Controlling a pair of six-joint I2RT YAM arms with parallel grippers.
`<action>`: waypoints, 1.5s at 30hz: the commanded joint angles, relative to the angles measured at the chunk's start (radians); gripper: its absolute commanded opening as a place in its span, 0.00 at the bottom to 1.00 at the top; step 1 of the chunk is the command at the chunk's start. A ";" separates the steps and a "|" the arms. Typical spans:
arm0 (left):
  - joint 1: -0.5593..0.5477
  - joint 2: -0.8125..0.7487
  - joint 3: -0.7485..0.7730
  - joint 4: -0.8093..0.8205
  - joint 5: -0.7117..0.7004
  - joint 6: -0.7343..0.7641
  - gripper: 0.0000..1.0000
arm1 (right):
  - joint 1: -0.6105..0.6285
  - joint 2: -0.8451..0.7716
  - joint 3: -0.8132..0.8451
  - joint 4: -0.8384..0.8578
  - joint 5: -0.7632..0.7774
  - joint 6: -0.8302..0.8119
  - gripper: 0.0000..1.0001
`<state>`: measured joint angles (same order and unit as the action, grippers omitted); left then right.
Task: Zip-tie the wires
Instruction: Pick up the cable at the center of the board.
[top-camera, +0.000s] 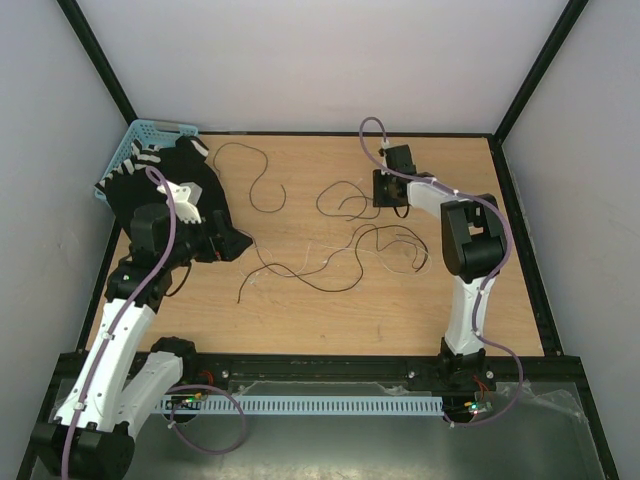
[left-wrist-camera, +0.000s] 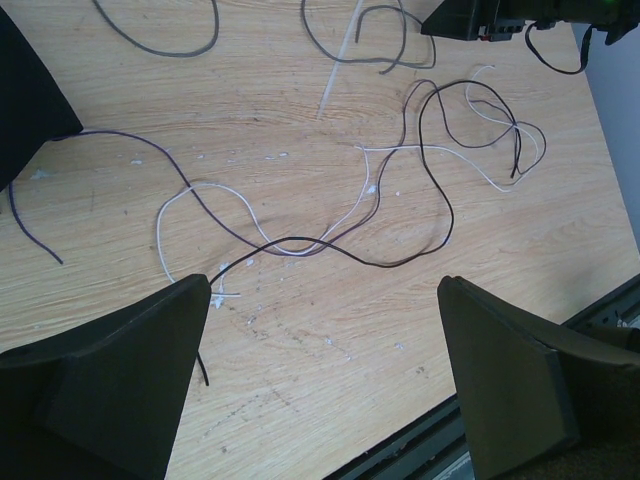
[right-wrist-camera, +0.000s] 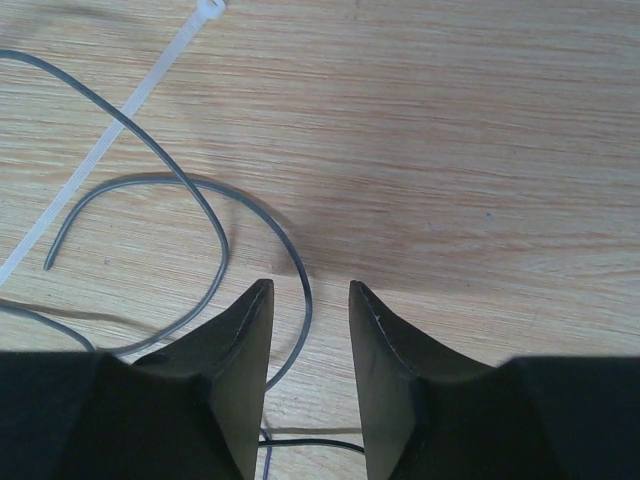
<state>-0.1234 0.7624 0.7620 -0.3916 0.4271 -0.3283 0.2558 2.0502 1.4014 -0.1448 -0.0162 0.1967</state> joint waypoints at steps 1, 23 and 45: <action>0.003 -0.009 -0.003 -0.001 0.018 0.014 0.99 | 0.011 0.008 0.014 -0.029 0.038 -0.020 0.45; 0.003 -0.011 0.099 0.004 0.005 0.027 0.99 | 0.056 -0.095 0.150 -0.152 0.331 -0.150 0.05; 0.002 0.293 0.690 0.250 0.359 -0.195 0.99 | 0.056 -0.737 0.133 0.103 -0.145 -0.249 0.00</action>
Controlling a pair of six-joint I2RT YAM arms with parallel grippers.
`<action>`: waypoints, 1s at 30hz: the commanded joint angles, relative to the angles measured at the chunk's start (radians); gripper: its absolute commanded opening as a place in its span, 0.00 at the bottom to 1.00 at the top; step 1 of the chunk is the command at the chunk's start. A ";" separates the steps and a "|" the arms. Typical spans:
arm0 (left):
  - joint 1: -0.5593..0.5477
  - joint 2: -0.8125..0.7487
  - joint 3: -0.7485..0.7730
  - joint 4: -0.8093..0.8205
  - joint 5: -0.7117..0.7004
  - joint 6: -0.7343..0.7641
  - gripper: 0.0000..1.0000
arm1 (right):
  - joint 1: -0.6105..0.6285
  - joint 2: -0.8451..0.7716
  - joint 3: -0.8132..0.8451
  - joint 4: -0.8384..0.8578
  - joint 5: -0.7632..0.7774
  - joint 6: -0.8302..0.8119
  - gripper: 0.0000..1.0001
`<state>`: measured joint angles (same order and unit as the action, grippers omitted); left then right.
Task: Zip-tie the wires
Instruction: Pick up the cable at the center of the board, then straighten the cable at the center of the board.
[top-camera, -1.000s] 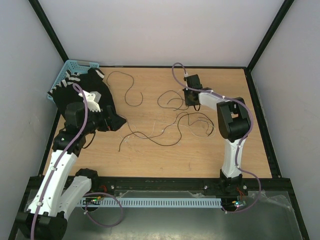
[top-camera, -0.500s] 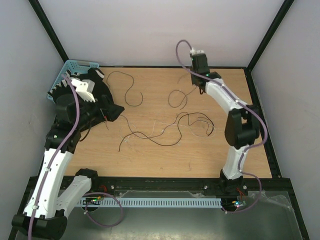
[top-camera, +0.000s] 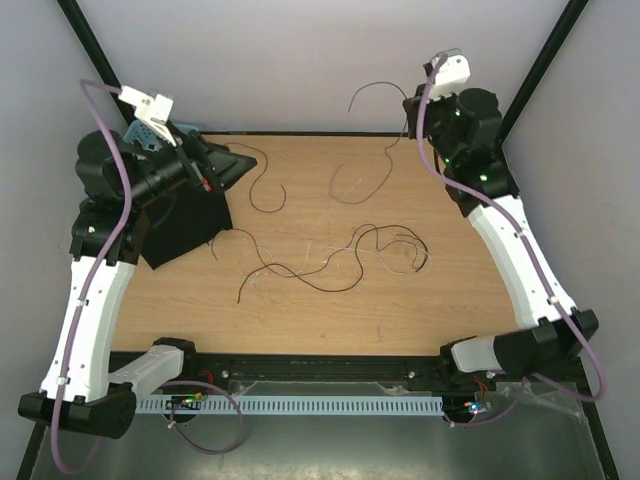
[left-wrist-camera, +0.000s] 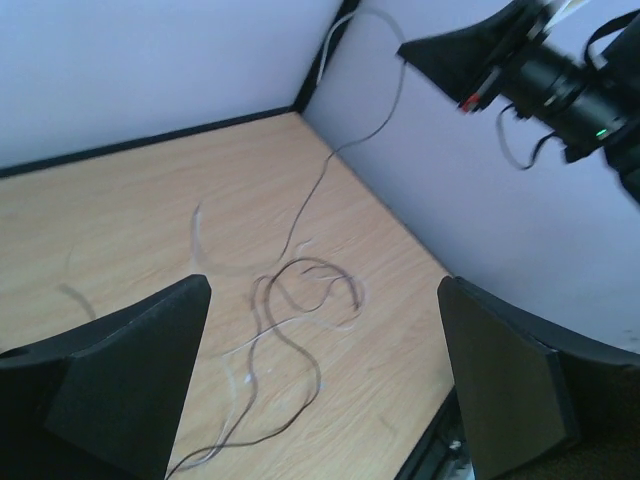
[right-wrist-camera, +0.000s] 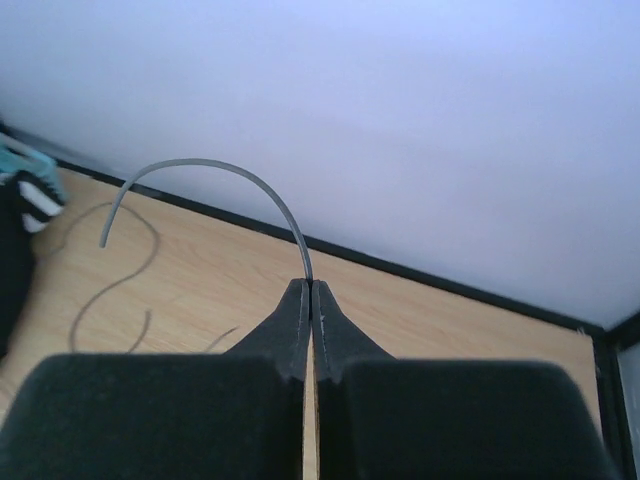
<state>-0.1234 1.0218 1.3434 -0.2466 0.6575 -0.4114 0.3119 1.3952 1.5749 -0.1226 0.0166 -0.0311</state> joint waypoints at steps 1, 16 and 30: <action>0.003 0.052 0.139 0.108 0.150 -0.138 0.99 | 0.000 -0.109 -0.046 0.084 -0.217 -0.027 0.00; -0.197 0.205 0.285 0.130 0.239 -0.254 0.88 | 0.000 -0.379 -0.173 0.130 -0.777 0.035 0.00; -0.475 0.350 0.309 0.198 0.187 -0.198 0.58 | 0.000 -0.428 -0.230 0.112 -0.790 0.041 0.00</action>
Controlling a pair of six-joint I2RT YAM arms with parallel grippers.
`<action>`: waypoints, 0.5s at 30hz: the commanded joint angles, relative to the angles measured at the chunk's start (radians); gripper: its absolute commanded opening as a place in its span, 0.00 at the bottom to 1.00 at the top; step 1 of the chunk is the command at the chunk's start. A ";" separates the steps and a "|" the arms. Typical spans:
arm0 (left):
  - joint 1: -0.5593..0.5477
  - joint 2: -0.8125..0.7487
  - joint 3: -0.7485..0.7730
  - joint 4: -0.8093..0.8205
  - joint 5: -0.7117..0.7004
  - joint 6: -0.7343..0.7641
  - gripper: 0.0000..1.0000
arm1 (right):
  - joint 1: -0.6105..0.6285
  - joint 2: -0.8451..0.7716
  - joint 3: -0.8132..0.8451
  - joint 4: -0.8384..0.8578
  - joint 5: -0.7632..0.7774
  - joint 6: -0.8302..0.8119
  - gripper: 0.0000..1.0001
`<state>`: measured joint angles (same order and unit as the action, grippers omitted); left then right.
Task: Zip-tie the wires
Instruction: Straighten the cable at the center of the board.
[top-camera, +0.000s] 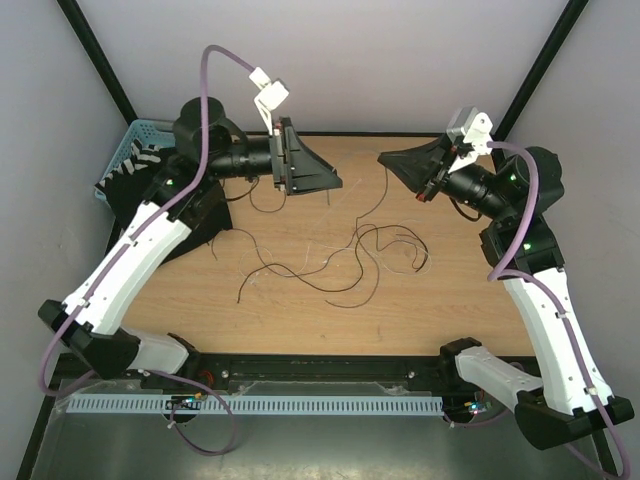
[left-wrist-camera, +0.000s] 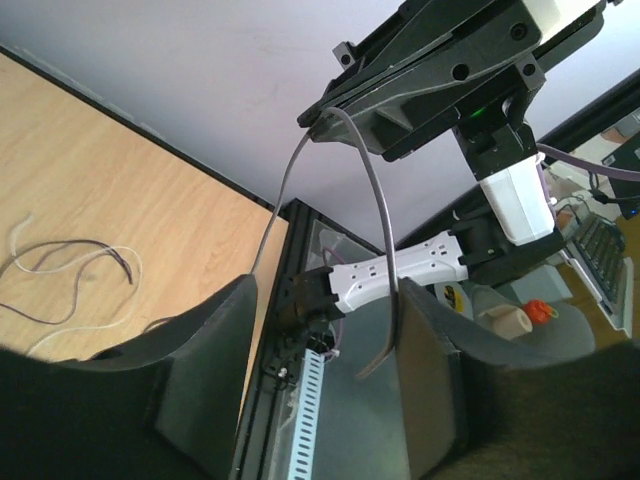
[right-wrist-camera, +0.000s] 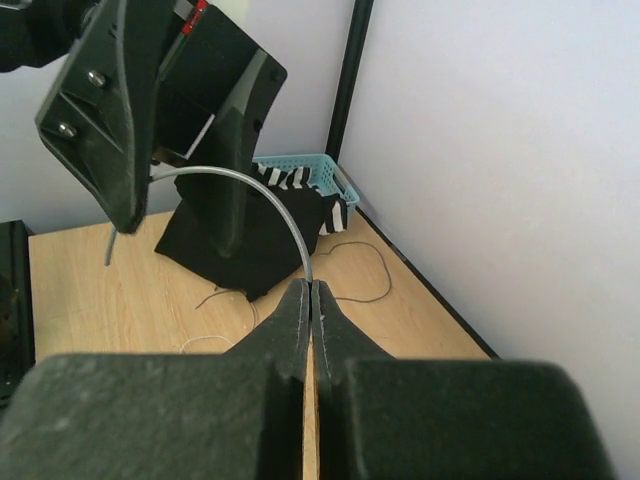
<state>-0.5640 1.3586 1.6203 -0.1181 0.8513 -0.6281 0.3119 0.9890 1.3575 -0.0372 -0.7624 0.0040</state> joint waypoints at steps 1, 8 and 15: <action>-0.041 0.016 0.031 0.071 -0.009 0.021 0.51 | 0.000 -0.023 -0.017 0.026 -0.002 0.005 0.00; -0.044 -0.003 0.000 0.068 -0.095 0.074 0.00 | 0.000 -0.029 -0.058 0.013 0.171 0.047 0.15; -0.018 0.033 0.095 0.038 -0.133 0.082 0.00 | 0.000 -0.067 -0.197 -0.048 0.336 0.127 0.70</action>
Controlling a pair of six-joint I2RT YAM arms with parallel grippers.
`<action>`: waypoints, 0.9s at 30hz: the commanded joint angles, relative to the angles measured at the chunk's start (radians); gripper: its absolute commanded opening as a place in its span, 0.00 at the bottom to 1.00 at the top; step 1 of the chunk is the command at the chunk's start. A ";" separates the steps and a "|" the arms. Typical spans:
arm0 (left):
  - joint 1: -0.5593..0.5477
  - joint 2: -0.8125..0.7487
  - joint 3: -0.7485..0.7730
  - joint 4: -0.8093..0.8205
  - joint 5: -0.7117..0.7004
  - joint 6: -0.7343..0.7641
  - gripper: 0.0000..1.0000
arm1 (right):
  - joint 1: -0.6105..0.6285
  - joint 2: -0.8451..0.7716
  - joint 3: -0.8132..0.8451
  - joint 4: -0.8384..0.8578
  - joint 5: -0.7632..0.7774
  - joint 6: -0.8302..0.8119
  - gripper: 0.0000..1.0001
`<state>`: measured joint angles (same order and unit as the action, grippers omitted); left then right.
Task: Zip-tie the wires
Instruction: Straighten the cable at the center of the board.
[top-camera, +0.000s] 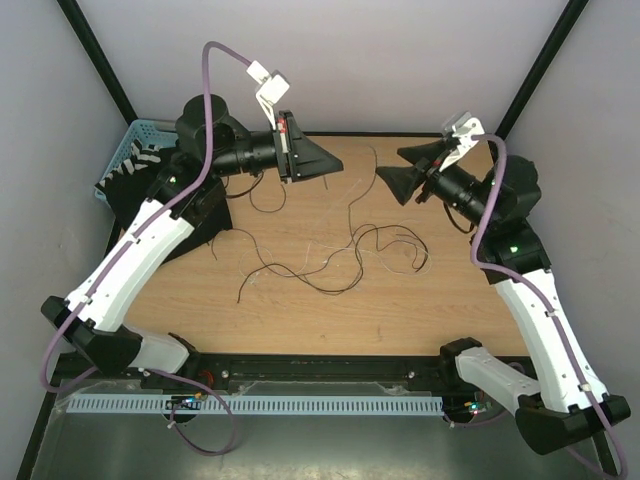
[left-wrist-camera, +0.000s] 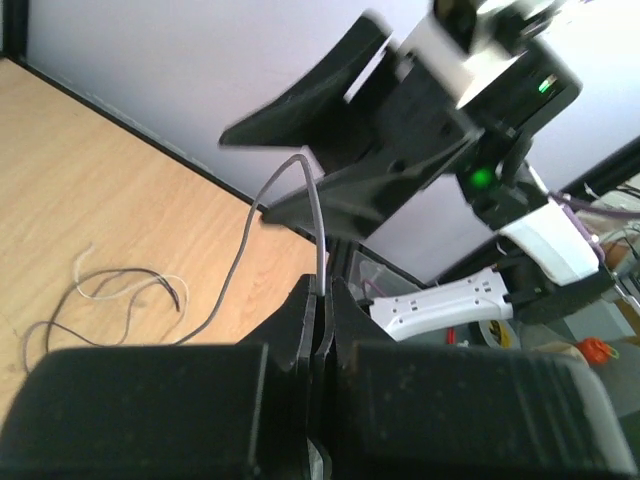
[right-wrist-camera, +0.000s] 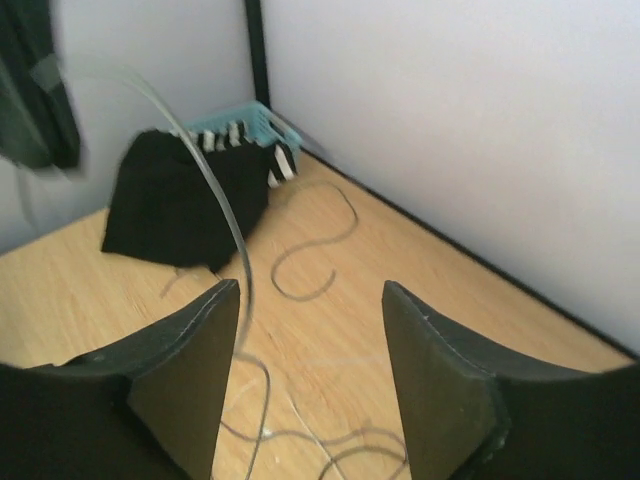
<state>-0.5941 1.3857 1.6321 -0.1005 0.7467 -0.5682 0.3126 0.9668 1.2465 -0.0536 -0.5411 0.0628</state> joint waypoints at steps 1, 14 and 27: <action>0.013 0.012 0.099 0.019 -0.027 0.023 0.00 | -0.001 -0.065 -0.125 -0.028 0.141 0.086 0.75; 0.012 0.011 0.123 0.008 -0.017 0.042 0.00 | 0.001 -0.345 -0.760 0.267 0.083 0.469 0.89; 0.012 0.003 0.120 0.006 -0.023 0.037 0.00 | 0.042 -0.232 -0.880 0.440 0.046 0.550 0.88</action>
<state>-0.5838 1.4059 1.7367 -0.1051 0.7246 -0.5388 0.3210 0.7162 0.3763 0.2653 -0.4515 0.5766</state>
